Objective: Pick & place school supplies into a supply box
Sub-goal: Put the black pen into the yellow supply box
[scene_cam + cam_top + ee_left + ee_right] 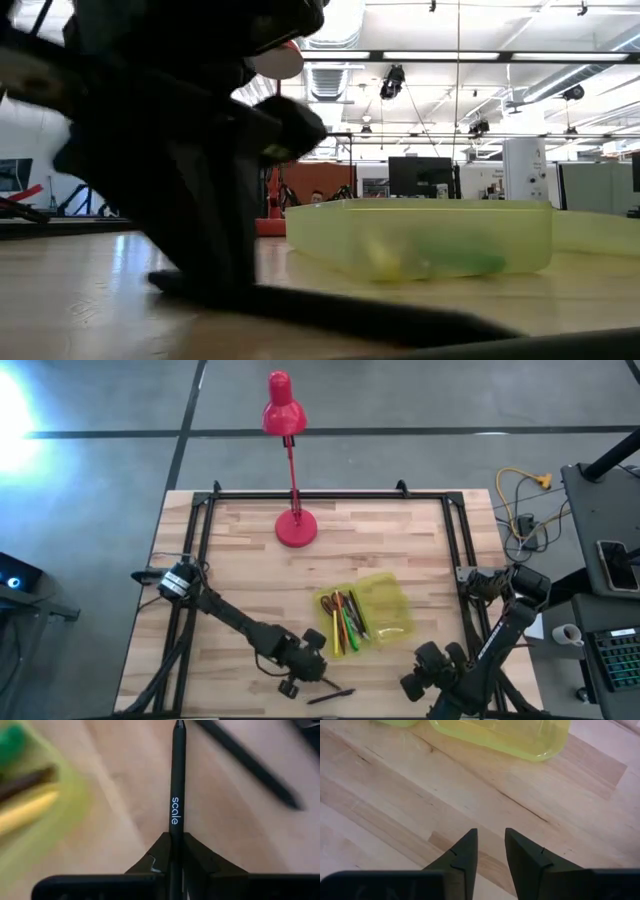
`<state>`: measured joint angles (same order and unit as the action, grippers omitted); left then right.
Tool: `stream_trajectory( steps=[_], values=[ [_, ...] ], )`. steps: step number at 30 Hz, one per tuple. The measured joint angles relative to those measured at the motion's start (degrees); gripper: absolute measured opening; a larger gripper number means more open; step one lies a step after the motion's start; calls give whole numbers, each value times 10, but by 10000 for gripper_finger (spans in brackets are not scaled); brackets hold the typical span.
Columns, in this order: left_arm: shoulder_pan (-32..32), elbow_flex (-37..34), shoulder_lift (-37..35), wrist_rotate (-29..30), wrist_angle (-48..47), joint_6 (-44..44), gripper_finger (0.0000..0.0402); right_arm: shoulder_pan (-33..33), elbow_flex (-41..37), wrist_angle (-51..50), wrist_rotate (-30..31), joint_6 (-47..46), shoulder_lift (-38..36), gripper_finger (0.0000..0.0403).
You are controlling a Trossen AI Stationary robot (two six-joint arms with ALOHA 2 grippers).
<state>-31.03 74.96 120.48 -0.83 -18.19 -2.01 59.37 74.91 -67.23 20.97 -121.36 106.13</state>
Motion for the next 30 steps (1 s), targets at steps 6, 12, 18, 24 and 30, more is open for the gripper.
stream_trajectory(
  steps=[6, 12, 18, 24, 30],
  values=[
    [25, -3, -65, -96, -53, -11, 7, 0, 0, -1, 0, 0, 0, 84],
    [63, -3, -194, -47, -124, -11, 5, 0, -1, -3, 5, 2, 0, 77],
    [109, -1, -266, -5, -149, -4, 3, 1, -2, -16, 34, -4, 0, 76],
    [112, -1, -234, -6, -139, 71, 8, 1, -2, -16, 35, -16, 0, 79],
    [107, -2, -151, -8, -132, 124, 82, 0, -2, -4, 29, -48, 0, 73]
  ],
)
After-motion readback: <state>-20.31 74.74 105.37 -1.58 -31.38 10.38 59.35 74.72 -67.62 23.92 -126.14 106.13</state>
